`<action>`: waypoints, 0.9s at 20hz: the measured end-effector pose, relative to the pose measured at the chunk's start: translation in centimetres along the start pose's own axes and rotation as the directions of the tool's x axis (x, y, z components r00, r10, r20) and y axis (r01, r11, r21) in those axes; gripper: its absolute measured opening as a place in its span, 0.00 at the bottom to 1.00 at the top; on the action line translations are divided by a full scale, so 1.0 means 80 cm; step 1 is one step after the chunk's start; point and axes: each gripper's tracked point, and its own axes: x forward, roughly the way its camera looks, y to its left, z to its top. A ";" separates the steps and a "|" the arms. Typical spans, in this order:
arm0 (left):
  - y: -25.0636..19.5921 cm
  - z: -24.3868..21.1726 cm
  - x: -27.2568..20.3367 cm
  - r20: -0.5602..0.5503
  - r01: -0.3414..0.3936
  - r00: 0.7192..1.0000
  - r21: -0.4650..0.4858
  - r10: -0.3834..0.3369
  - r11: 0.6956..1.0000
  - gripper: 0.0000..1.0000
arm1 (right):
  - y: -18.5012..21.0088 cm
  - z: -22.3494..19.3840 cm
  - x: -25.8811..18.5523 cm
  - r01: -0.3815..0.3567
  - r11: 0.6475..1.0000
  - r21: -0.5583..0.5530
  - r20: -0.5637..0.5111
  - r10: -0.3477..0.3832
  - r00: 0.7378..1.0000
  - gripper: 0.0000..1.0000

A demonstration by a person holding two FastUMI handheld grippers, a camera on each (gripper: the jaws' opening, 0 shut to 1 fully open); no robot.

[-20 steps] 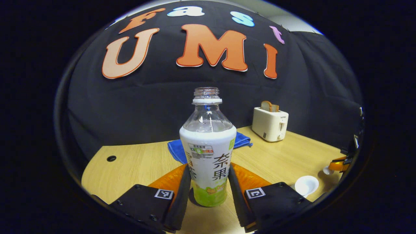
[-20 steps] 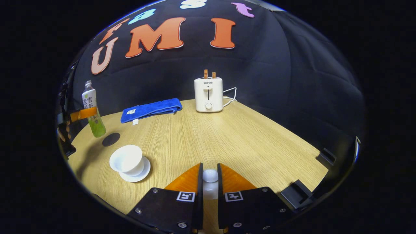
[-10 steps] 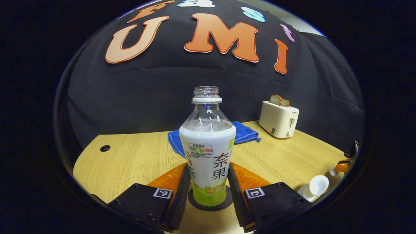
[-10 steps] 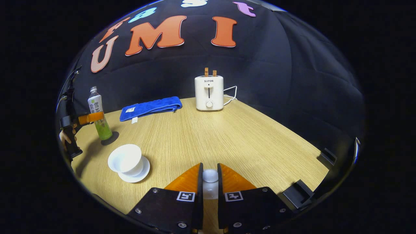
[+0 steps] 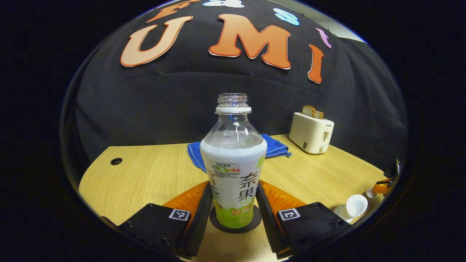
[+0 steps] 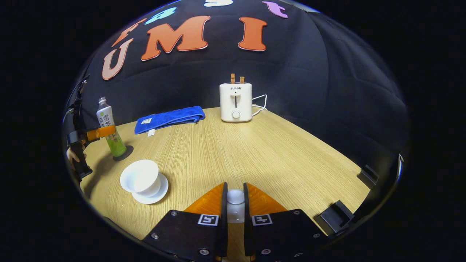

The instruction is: Open the teacup lid with one hand, grasp the water bottle and pour water into the teacup with the other hand; after pouring, place the water bottle on the coaster and then close the teacup lid.

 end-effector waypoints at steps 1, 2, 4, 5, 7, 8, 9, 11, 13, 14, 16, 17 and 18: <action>-0.001 -0.002 -0.001 -0.003 0.000 1.000 0.007 0.000 1.000 0.73 | 0.000 0.001 0.001 0.000 1.000 0.002 0.002 0.000 1.000 0.18; -0.001 -0.003 -0.002 -0.004 -0.003 1.000 0.018 0.003 1.000 0.73 | -0.001 0.000 0.001 0.001 1.000 0.001 0.002 -0.001 1.000 0.18; -0.005 -0.004 -0.003 -0.005 -0.006 1.000 0.037 0.006 0.999 0.73 | -0.001 0.001 0.000 0.001 1.000 0.000 0.001 -0.001 1.000 0.18; -0.006 -0.004 -0.005 -0.004 -0.010 1.000 0.048 0.010 0.999 0.71 | -0.001 0.001 0.000 0.001 1.000 0.000 0.001 -0.001 1.000 0.18; -0.007 -0.006 -0.009 -0.004 -0.015 1.000 0.069 0.015 0.997 0.78 | -0.003 0.003 -0.001 0.000 1.000 0.001 0.007 0.000 1.000 0.18; -0.010 -0.009 -0.011 -0.004 -0.017 1.000 0.080 0.018 0.997 0.80 | -0.003 0.004 0.000 0.000 1.000 0.002 0.009 0.000 1.000 0.19; -0.012 -0.011 -0.014 -0.007 -0.014 1.000 0.090 0.015 0.996 0.81 | -0.003 0.004 0.000 0.001 1.000 0.004 0.009 -0.001 1.000 0.19; -0.014 -0.018 -0.019 -0.014 -0.021 1.000 0.106 0.022 0.994 0.84 | -0.004 0.003 -0.002 0.001 1.000 0.006 0.009 -0.001 1.000 0.19; -0.014 -0.019 -0.029 -0.003 -0.034 0.999 0.118 0.035 0.992 0.86 | -0.006 0.004 -0.003 0.002 1.000 0.008 0.012 -0.002 1.000 0.19; -0.011 -0.021 -0.034 0.004 -0.048 0.999 0.125 0.047 0.991 0.86 | -0.006 0.005 -0.005 0.001 1.000 0.009 0.014 -0.001 1.000 0.19; -0.008 -0.029 -0.052 0.005 -0.070 0.998 0.128 0.070 0.989 0.88 | -0.005 0.010 -0.007 -0.001 1.000 0.010 0.025 0.001 1.000 0.18; -0.002 -0.029 -0.063 0.017 -0.096 0.995 0.131 0.095 0.987 0.88 | -0.004 0.012 -0.009 -0.003 1.000 0.010 0.031 0.003 1.000 0.19; 0.001 -0.031 -0.075 0.034 -0.116 0.993 0.137 0.113 0.984 0.86 | -0.002 0.014 -0.010 -0.006 1.000 0.009 0.036 0.005 0.999 0.18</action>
